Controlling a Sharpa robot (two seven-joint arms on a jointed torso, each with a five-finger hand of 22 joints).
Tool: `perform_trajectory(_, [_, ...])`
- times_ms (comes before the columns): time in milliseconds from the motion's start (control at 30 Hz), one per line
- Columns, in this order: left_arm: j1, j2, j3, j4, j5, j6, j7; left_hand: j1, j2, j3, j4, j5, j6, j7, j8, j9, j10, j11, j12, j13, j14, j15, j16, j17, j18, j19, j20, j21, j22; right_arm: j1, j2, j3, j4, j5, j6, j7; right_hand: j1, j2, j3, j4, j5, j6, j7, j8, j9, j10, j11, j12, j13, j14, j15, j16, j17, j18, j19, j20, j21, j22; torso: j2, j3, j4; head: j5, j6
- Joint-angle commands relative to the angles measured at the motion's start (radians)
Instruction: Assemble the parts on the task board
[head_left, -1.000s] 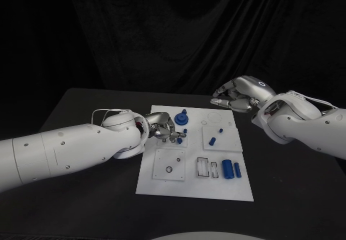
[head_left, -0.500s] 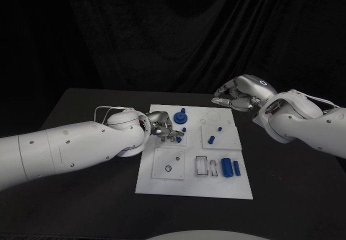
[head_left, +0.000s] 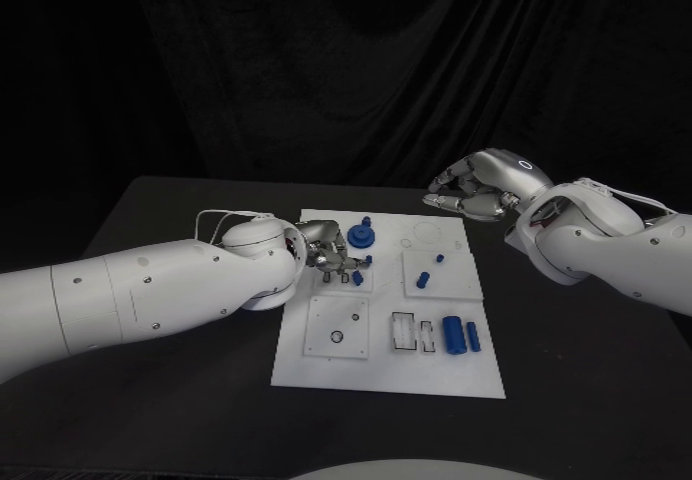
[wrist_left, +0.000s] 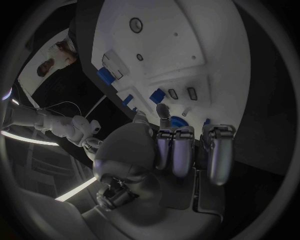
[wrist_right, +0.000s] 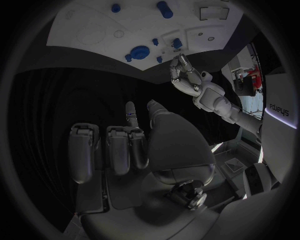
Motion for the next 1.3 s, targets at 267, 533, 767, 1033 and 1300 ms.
perform_trajectory(267, [0.000, 0.023, 0.001, -0.009, -0.008, -0.007, -0.013, -0.002, -0.004, 0.007, -0.003, 0.000, 0.007, 0.004, -0.015, -0.001, 0.104, -0.007, -0.001, 0.262, 0.104, -0.004, 0.003, 0.263, -0.009, 0.050, -0.006, -0.004, 0.192, -0.004, -0.005, 0.001, 0.002, -0.006, -0.002, -0.022, 0.007, 0.000, 0.003, -0.002, 0.005, 0.007, 0.001, 0.004, 0.002, 0.106, 0.006, 0.003, 0.263, 0.092, 0.008, 0.005, 0.194, 0.001, 0.075, 0.005, 0.003, 0.242, -0.012, 0.0021, -0.0015, -0.002, -0.022])
perform_trajectory(533, [0.000, 0.029, 0.001, -0.015, -0.008, 0.006, -0.033, -0.002, -0.005, 0.008, -0.002, -0.005, 0.021, 0.003, -0.020, 0.003, 0.104, -0.008, -0.001, 0.262, 0.104, -0.004, 0.003, 0.263, -0.008, 0.050, -0.007, -0.005, 0.192, -0.004, -0.008, 0.001, 0.004, -0.006, -0.003, -0.022, 0.007, 0.000, 0.003, -0.002, 0.005, 0.007, 0.001, 0.004, 0.002, 0.106, 0.006, 0.003, 0.263, 0.092, 0.008, 0.005, 0.194, 0.001, 0.075, 0.005, 0.003, 0.242, -0.017, 0.0068, -0.0036, 0.002, -0.038])
perform_trajectory(767, [-0.001, 0.037, 0.001, -0.025, -0.008, 0.015, -0.041, 0.017, -0.005, 0.023, -0.011, 0.003, 0.029, 0.000, -0.034, 0.013, 0.104, -0.010, -0.001, 0.262, 0.104, -0.006, 0.003, 0.263, -0.007, 0.047, -0.008, -0.008, 0.188, -0.004, -0.009, 0.001, 0.007, -0.006, -0.004, -0.021, 0.007, 0.000, 0.003, -0.002, 0.005, 0.007, 0.001, 0.004, 0.002, 0.106, 0.006, 0.003, 0.263, 0.092, 0.008, 0.005, 0.194, 0.001, 0.075, 0.005, 0.003, 0.242, -0.013, 0.0046, -0.0062, 0.006, -0.040])
perform_trajectory(1033, [-0.002, 0.050, 0.001, -0.039, -0.008, 0.029, -0.044, 0.030, -0.007, 0.033, -0.017, 0.010, 0.032, 0.000, -0.045, 0.019, 0.104, -0.011, -0.001, 0.262, 0.104, -0.007, 0.003, 0.263, -0.007, 0.047, -0.009, -0.008, 0.188, -0.004, -0.012, 0.001, 0.010, -0.006, -0.004, -0.021, 0.009, 0.000, 0.003, -0.003, 0.005, 0.009, 0.001, 0.005, 0.002, 0.106, 0.006, 0.003, 0.263, 0.092, 0.008, 0.005, 0.194, 0.000, 0.076, 0.005, 0.004, 0.242, -0.012, 0.0049, -0.0041, 0.006, -0.047])
perform_trajectory(1300, [-0.005, 0.062, 0.001, -0.053, -0.008, 0.043, -0.051, 0.027, -0.007, 0.035, -0.014, 0.001, 0.035, 0.000, -0.051, 0.021, 0.104, -0.011, -0.001, 0.262, 0.104, -0.007, 0.003, 0.263, -0.007, 0.047, -0.009, -0.010, 0.187, -0.004, -0.014, 0.001, 0.012, -0.006, -0.003, -0.021, 0.010, 0.000, 0.003, -0.003, 0.005, 0.009, 0.001, 0.005, 0.002, 0.106, 0.006, 0.003, 0.263, 0.092, 0.008, 0.005, 0.194, 0.000, 0.076, 0.005, 0.004, 0.242, -0.013, 0.0025, -0.0047, 0.009, -0.052])
